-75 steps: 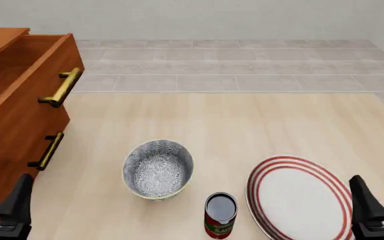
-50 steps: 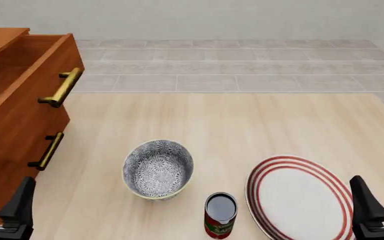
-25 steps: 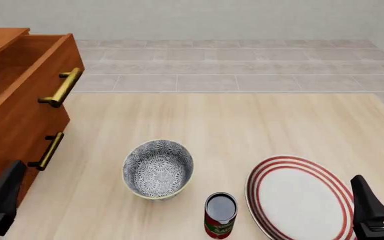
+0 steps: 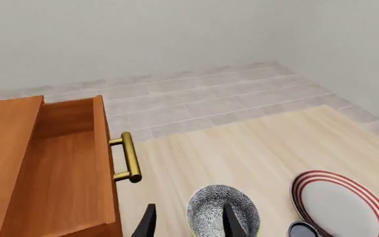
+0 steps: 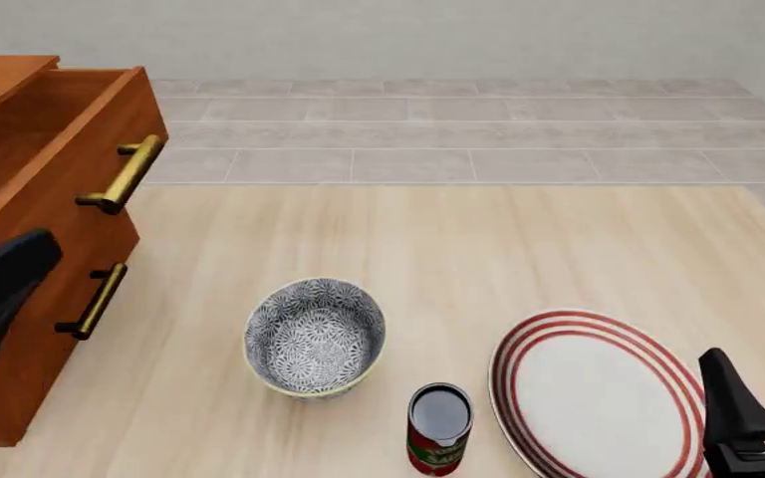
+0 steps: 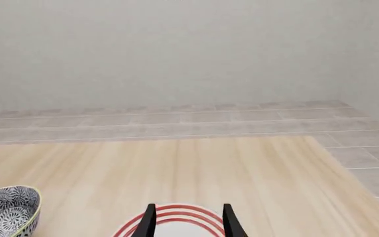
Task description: Put the bowl on top of the cabinet.
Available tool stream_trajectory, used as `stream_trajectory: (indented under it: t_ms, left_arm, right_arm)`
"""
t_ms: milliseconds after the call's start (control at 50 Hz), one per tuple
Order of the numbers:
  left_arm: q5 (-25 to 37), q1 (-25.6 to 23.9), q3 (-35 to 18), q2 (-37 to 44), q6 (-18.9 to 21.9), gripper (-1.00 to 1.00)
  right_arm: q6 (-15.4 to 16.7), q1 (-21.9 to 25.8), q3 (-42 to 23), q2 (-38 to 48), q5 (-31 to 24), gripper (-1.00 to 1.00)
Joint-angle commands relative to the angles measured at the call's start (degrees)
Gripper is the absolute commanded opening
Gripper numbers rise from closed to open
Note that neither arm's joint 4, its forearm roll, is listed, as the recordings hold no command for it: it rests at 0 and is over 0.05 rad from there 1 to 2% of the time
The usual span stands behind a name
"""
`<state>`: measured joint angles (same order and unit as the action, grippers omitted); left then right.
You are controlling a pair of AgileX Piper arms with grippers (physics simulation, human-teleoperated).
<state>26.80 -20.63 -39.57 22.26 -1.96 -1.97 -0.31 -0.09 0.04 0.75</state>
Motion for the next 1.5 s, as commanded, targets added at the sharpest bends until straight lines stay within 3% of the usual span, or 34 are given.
stream_trajectory:
  t_ms: [20,100,140,200,380,480,520,700,1140,1280,1500]
  left_arm:
    - [2.0,-8.5,-9.8,13.4,-6.5,1.0]
    - [1.3,-7.7,-11.7,15.0,-5.0,1.0]
    - [1.3,-6.8,-12.1,17.7,-13.0,1.0]
    - [0.5,-8.7,-13.7,19.6,-7.7,1.0]
    - [-3.4,-9.2,-13.0,26.8,-9.0,1.0]
    - [-4.9,-12.4,-11.2,33.1,-15.5,1.0]
    - [-5.4,-11.5,-10.3,34.4,-17.6,1.0]
    - [-8.1,-10.2,-10.2,39.0,-17.1,1.0]
    - [-15.5,-6.4,-3.8,46.7,-18.3,1.0]
    - [-15.3,-2.6,-2.6,45.8,-18.0,1.0]
    - [-15.3,-1.8,-1.5,46.4,-18.1,1.0]
  right_arm:
    - [-0.2,0.0,0.1,0.0,0.1,1.0]
    - [-0.2,-0.1,0.0,0.0,0.1,1.0]
    - [-0.1,0.0,-0.2,0.0,-0.1,1.0]
    - [-0.1,-0.1,0.0,0.0,0.2,1.0]
    - [-0.3,-0.3,0.0,0.0,0.2,1.0]
    - [-0.4,-0.4,0.0,0.0,0.2,1.0]
    - [-0.5,-0.4,0.0,0.0,0.2,1.0]
    - [-0.6,-0.5,0.0,0.0,0.3,1.0]
    - [-0.9,-0.8,-0.1,0.0,0.6,1.0]
    - [-1.0,-0.6,0.0,0.0,0.5,1.0]
    - [-1.0,-0.5,0.1,0.0,0.6,1.0]
